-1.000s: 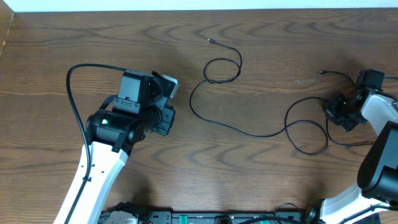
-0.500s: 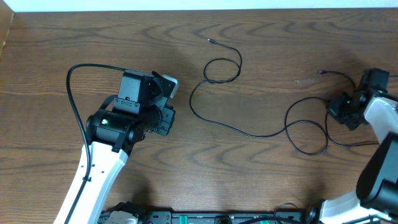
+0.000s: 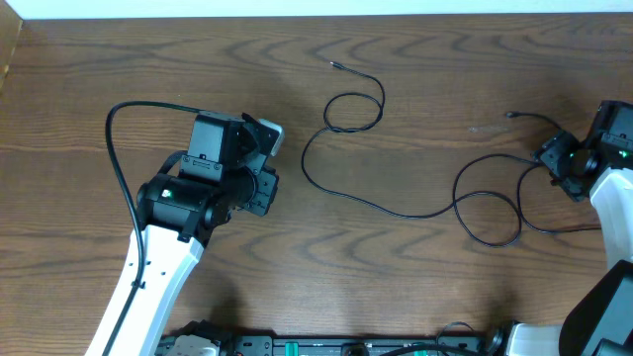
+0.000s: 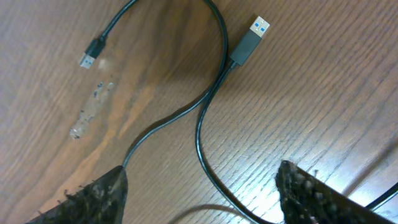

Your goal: Untangle cables

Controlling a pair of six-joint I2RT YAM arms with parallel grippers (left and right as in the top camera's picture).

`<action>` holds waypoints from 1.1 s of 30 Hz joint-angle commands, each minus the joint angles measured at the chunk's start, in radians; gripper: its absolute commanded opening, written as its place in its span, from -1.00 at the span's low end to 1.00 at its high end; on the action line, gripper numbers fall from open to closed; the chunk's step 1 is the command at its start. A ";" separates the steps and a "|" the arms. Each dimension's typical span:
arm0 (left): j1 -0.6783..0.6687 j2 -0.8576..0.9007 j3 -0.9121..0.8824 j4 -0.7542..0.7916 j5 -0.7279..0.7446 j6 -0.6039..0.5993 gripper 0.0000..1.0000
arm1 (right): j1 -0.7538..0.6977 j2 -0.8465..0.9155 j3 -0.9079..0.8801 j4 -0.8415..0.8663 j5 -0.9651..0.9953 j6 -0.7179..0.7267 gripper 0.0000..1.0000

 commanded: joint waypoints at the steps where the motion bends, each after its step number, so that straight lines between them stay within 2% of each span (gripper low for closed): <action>1: 0.000 0.002 0.001 -0.003 -0.013 0.002 -0.48 | 0.004 0.042 -0.005 -0.003 0.021 -0.021 0.47; 4: 0.000 0.002 0.001 -0.003 -0.013 0.002 -0.48 | 0.004 0.095 -0.005 -0.003 0.021 -0.034 0.34; 7: 0.000 0.002 0.001 -0.004 -0.013 0.002 -0.48 | 0.004 0.161 -0.005 0.006 0.016 -0.033 0.02; 11: 0.000 0.002 0.001 -0.005 -0.013 0.002 -0.48 | 0.004 0.241 -0.005 0.028 0.006 -0.034 -0.17; 23: 0.000 0.002 0.001 -0.008 -0.013 0.002 -0.48 | 0.005 0.283 -0.005 0.069 0.006 -0.033 -0.14; 28: 0.000 0.002 0.001 -0.007 -0.013 0.002 -0.48 | 0.005 0.283 -0.005 0.067 -0.037 -0.034 -0.33; 33: 0.000 0.002 0.001 -0.007 -0.013 0.002 -0.48 | 0.008 0.283 -0.005 0.076 -0.391 -0.195 -0.27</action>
